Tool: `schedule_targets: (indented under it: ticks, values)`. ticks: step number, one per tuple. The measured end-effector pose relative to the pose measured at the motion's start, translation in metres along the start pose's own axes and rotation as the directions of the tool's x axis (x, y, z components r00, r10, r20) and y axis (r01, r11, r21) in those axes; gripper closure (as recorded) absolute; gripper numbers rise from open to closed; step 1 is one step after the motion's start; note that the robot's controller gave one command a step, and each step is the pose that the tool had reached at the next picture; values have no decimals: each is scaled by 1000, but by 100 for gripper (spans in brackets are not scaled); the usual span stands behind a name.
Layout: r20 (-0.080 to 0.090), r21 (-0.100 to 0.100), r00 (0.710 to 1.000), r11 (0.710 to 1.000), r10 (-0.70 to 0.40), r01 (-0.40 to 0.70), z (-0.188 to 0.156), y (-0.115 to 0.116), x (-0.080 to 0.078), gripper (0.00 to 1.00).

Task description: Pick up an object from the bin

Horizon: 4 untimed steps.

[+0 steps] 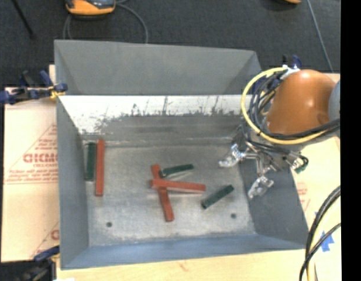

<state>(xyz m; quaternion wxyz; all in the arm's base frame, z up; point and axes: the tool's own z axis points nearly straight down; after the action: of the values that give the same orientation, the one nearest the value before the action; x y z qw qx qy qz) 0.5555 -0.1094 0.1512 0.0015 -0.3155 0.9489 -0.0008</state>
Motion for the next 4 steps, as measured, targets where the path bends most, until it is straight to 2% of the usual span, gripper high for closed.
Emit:
schedule_targets:
  ticks: [1,2,4]
  values:
    - [5,3,990,990,-143,143,77,14,0,0]
    - [3,3,989,989,-145,145,68,13,0,100]
    - [1,1,989,989,-145,145,66,13,0,100]
